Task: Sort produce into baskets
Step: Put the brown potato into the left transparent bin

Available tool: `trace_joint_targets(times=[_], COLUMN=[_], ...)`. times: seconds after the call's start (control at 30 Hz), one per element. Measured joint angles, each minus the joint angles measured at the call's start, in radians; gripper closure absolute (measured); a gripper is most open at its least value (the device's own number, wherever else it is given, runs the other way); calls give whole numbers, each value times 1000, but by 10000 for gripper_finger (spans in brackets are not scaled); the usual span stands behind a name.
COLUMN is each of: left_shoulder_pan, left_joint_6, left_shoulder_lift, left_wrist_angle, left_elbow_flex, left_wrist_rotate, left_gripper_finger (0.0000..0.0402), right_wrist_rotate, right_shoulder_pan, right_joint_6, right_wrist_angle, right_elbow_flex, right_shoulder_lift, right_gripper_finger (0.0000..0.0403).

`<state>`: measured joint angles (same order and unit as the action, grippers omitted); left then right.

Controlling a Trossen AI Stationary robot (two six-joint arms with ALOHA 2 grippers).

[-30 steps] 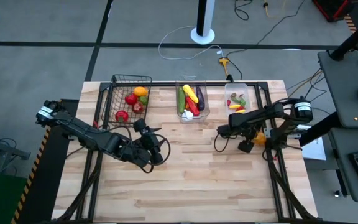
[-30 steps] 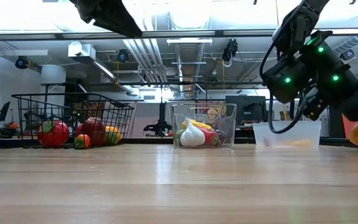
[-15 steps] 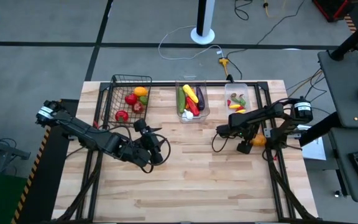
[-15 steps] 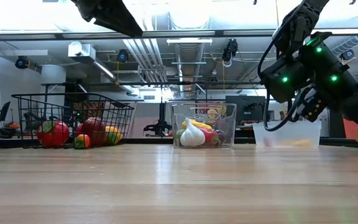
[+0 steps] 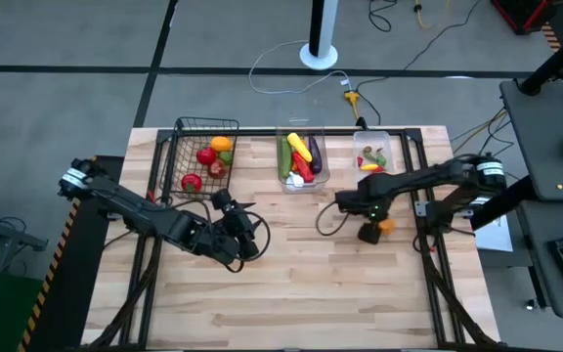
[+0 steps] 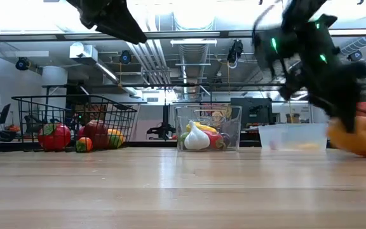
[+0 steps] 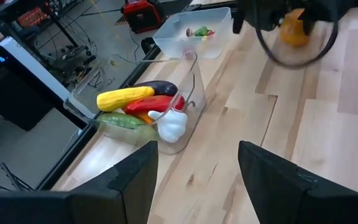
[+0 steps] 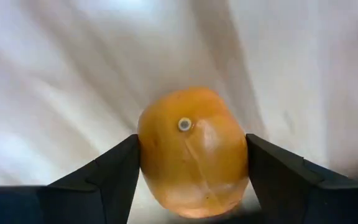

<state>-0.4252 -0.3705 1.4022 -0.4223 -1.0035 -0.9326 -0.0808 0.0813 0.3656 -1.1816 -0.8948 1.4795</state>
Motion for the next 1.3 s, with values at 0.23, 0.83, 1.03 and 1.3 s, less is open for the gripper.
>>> trace_joint_targets(times=[0.23,0.83,1.03,1.3], left_shoulder_pan=[-8,-52,-52,-52], left_joint_6=[-12,-172,-177,-200], left_shoulder_lift=[14,14,14,14], left_wrist_angle=[1,1,-6,-5], left_elbow_flex=[0,6,8,8], left_wrist_rotate=[8,4,2,1], left_gripper_finger=[196,196,196,196], right_wrist_rotate=[-58,298,402,390], right_shoulder_pan=[-74,-116,-73,-68], right_joint_6=[0,-210,-170,-138], right_wrist_angle=[507,1509,1480,1464], right_elbow_flex=[-11,182,126,95], right_shoulder_lift=[-171,-269,-266,-266], right_gripper_finger=[144,145,145,145])
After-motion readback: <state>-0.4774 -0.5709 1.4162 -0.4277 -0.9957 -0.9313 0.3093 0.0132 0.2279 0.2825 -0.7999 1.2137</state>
